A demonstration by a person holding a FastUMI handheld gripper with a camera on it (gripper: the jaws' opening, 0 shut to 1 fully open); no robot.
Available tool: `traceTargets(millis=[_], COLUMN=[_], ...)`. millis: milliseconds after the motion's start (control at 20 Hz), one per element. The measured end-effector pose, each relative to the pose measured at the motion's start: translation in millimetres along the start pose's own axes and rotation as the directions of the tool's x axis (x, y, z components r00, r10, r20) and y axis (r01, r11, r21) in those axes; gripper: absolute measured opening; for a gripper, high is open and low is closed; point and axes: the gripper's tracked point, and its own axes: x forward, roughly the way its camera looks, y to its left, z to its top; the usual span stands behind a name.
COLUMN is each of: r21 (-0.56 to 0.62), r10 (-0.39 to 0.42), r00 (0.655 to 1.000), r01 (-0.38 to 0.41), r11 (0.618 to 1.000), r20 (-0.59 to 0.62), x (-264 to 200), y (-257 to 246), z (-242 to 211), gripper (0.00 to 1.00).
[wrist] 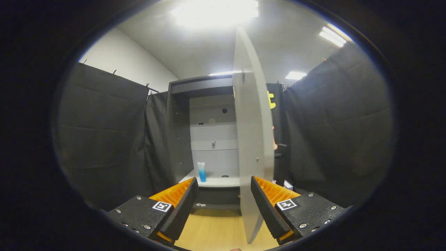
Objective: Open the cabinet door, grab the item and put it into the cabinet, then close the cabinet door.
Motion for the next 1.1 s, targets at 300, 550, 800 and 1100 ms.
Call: traceTargets(millis=[300, 550, 800, 1100], r21=[-0.010, 0.006, 0.051, 0.044], r10=[-0.133, -0.372, -0.510, -0.512], r00=[0.991, 0.927, 0.860, 0.858], r01=[0.133, 0.372, 0.510, 0.514], r11=[0.991, 0.928, 0.859, 0.857], r20=[0.027, 0.056, -0.014, -0.040], x=[-26, -32, -1, 44], y=[-66, -148, -196, -191], z=[14, 18, -12, -25], gripper=[0.93, 0.93, 0.94, 0.95])
